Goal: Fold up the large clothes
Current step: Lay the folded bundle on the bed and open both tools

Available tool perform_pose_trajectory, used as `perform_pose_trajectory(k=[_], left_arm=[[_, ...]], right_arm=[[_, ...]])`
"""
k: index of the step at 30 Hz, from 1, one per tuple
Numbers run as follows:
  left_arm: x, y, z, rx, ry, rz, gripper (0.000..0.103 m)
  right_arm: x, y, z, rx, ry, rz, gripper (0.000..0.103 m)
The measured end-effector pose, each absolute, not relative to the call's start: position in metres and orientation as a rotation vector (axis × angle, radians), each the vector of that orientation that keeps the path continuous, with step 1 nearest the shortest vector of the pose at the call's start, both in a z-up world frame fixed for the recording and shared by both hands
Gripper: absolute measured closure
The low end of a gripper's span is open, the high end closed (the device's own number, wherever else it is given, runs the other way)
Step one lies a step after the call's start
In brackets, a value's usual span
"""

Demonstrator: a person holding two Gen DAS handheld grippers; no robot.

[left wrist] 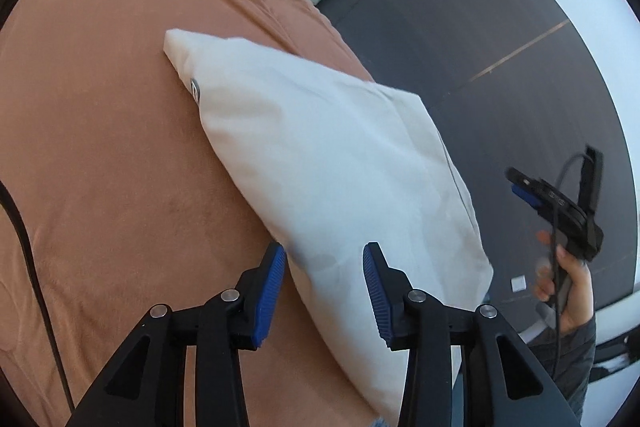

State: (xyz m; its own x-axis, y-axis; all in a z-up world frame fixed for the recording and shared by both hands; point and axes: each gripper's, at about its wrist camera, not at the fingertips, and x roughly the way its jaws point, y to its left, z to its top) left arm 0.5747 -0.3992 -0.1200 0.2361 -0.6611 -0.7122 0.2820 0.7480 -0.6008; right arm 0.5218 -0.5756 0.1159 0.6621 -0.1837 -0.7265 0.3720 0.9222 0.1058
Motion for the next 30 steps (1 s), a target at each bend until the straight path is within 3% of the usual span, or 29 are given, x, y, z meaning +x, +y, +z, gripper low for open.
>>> perform_pose_trajectory(k=[7,16,18,21,30], left_arm=[[0.556,-0.422,-0.131,-0.318,1.194,-0.703,0.061],[0.571,-0.440,-0.141,-0.312,1.227,-0.748,0.061],[0.574,-0.449,-0.142,-0.299,1.230,-0.758,0.061],[0.575,-0.455,-0.140,-0.302,1.228,-0.762,0.061],[0.566,-0.459,-0.125,-0.248,1.218,-0.748,0.061]], right_arm=[[0.412,-0.599,0.068,0.574,0.756,-0.253,0.046],[0.346,-0.631,0.006,0.825,0.745,-0.173,0.046],[0.359,-0.637,0.004,0.828,0.729,-0.137,0.082],[0.371,-0.652,0.005,0.822,0.704,-0.136,0.095],[0.390,-0.688,0.014,0.800,0.696,-0.238,0.096]])
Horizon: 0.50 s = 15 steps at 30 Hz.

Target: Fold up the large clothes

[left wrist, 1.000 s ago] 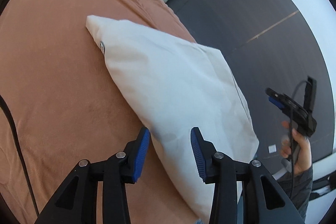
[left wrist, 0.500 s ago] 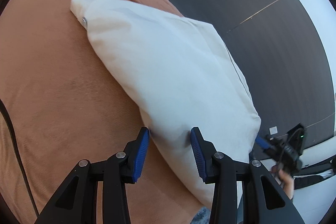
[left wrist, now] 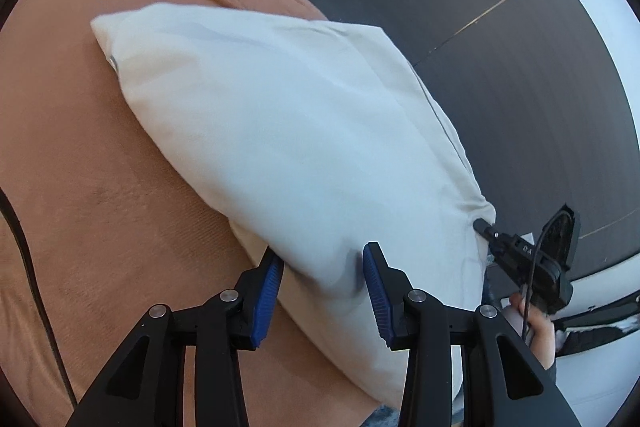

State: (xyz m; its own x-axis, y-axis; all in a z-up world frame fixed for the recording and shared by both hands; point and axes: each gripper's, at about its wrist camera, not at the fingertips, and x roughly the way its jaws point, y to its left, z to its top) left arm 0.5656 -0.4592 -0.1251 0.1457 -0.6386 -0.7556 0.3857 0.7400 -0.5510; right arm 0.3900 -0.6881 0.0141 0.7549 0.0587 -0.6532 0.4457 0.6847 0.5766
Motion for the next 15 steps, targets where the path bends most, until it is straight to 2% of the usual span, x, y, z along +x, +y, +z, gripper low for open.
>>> perform_pose_trajectory(k=[7,8,10,11,12,15], left_arm=[[0.566,-0.431,-0.099,-0.245,1.158,-0.713,0.061],[0.564,-0.426,-0.094,-0.241,1.154,-0.707,0.061],[0.559,-0.418,-0.086,-0.228,1.148,-0.698,0.060],[0.555,-0.414,-0.081,-0.219,1.141,-0.694,0.060],[0.552,-0.411,-0.077,-0.210,1.133,-0.689,0.059],[0.532,-0.392,-0.056,-0.196,1.101,-0.674,0.043]], right_arm=[[0.357,-0.668,0.039,0.763,0.706,-0.305,0.089],[0.352,-0.663,0.045,0.753,0.700,-0.304,0.085],[0.348,-0.646,0.057,0.727,0.689,-0.292,0.056],[0.344,-0.642,0.060,0.717,0.682,-0.288,0.027],[0.340,-0.634,0.064,0.707,0.672,-0.284,0.018],[0.319,-0.614,0.074,0.669,0.664,-0.284,0.018]])
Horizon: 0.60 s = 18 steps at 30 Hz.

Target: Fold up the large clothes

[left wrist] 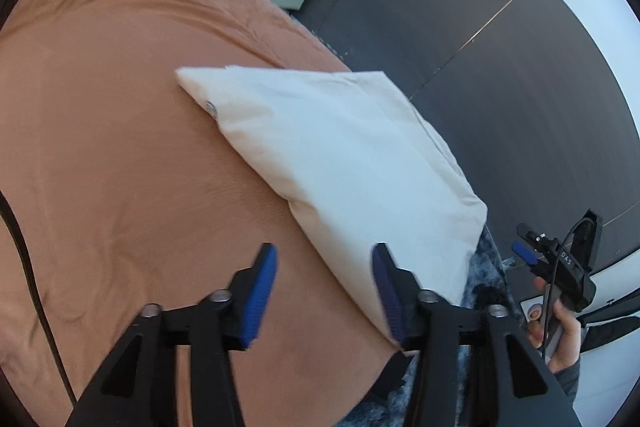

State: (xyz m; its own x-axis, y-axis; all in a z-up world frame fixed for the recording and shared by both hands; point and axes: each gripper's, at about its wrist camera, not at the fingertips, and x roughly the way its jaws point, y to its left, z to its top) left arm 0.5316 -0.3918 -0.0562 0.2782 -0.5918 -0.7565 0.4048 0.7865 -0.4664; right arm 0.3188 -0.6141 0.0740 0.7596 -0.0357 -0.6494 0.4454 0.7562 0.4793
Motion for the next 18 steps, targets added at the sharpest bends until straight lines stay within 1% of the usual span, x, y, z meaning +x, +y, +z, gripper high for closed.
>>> perform_pose_trajectory(k=[2,4,7,12,14,15,18], left_arm=[[0.516,-0.379,-0.040,-0.193,1.070,-0.672,0.023],[0.499,-0.366,-0.022,-0.182,1.027,-0.670,0.014],[0.481,-0.351,-0.001,-0.162,0.981,-0.658,0.013],[0.445,-0.318,0.031,-0.156,0.915,-0.654,0.010],[0.430,-0.305,0.042,-0.152,0.886,-0.641,0.010],[0.423,-0.298,0.049,-0.153,0.868,-0.634,0.010],[0.401,-0.281,0.064,-0.141,0.817,-0.617,0.004]], right_arm=[[0.304,-0.600,0.082,0.649,0.668,-0.281,0.018],[0.291,-0.582,0.083,0.621,0.666,-0.276,0.018],[0.275,-0.563,0.092,0.590,0.659,-0.277,0.017],[0.254,-0.533,0.104,0.564,0.652,-0.265,0.012],[0.245,-0.519,0.108,0.555,0.643,-0.256,0.006],[0.241,-0.514,0.109,0.549,0.637,-0.252,0.000],[0.225,-0.496,0.115,0.535,0.613,-0.239,0.000]])
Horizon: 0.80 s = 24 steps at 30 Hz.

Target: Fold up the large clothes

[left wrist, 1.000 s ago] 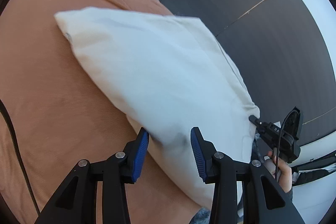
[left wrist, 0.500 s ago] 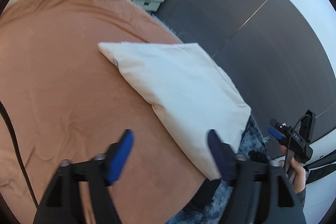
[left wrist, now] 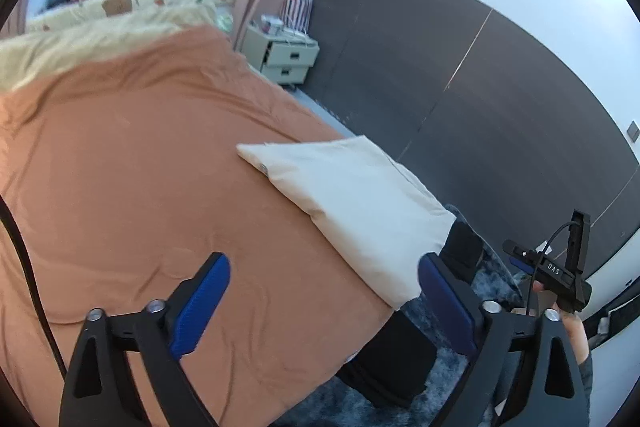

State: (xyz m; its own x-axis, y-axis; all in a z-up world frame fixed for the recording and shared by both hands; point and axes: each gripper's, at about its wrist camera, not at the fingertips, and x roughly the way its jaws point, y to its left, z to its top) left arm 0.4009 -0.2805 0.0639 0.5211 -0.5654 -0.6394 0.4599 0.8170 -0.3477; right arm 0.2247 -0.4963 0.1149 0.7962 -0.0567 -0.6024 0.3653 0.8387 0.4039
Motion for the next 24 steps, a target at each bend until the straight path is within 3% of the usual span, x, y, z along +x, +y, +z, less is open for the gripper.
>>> perform_pose_trajectory(k=[24], left_arm=[[0.218,-0.194,0.121,-0.097,0.605,-0.519,0.001]], right_arm=[[0.098,-0.414,0.116,0.454,0.519,-0.101,0.000]])
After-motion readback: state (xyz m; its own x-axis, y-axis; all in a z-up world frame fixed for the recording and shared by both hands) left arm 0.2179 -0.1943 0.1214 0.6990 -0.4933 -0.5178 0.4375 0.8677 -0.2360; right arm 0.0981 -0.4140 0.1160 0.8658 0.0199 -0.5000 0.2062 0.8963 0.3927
